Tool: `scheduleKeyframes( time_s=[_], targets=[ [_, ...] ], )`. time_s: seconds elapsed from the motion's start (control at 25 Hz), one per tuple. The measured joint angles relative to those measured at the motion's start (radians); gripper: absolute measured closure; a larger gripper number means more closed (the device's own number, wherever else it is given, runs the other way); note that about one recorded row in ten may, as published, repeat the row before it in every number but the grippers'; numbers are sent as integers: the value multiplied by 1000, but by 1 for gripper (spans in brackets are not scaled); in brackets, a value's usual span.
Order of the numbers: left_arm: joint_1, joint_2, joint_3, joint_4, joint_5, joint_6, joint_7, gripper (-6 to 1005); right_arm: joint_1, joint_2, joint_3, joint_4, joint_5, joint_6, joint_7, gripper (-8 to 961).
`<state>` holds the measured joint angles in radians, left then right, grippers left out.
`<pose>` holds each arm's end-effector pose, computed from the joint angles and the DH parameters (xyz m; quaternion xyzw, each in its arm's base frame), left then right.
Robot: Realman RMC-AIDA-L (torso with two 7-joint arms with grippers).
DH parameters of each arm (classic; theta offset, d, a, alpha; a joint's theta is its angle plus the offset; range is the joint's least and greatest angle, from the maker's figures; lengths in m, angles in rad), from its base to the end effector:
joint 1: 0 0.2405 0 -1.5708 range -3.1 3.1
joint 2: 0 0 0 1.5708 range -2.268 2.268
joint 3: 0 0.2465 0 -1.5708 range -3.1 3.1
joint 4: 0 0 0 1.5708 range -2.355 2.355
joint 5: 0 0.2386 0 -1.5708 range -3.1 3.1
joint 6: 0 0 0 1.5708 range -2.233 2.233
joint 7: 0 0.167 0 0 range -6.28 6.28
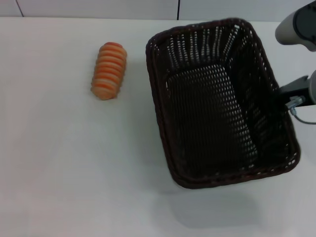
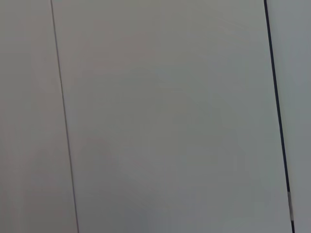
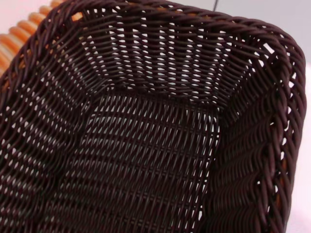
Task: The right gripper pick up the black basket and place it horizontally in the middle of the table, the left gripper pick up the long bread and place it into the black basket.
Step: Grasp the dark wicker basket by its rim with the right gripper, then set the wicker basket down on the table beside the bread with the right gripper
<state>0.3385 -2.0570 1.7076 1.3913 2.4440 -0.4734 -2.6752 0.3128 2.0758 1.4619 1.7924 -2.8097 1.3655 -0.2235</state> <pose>-0.3442 0.2970 0.1155 -0.5532 -0.2812 -0.1727 0.7649 0.1516 0.3563 0.0024 -0.8714 0.3258 -0.1207 0.3463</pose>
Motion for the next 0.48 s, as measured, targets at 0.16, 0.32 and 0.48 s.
scheduleKeyframes(
  time_s=[0.16, 0.32, 0.48],
  targets=[
    [14, 0, 3, 21, -1, 1, 1, 232, -55, 1, 0, 98, -15, -43, -111, 768],
    [38, 0, 7, 62, -1, 8, 1, 233, -102, 0, 81, 178, 78, -74, -284, 776],
    [64, -1, 11, 107, 0, 22, 1, 234, -92, -3, 296, 171, 321, -29, -472, 783]
  ],
)
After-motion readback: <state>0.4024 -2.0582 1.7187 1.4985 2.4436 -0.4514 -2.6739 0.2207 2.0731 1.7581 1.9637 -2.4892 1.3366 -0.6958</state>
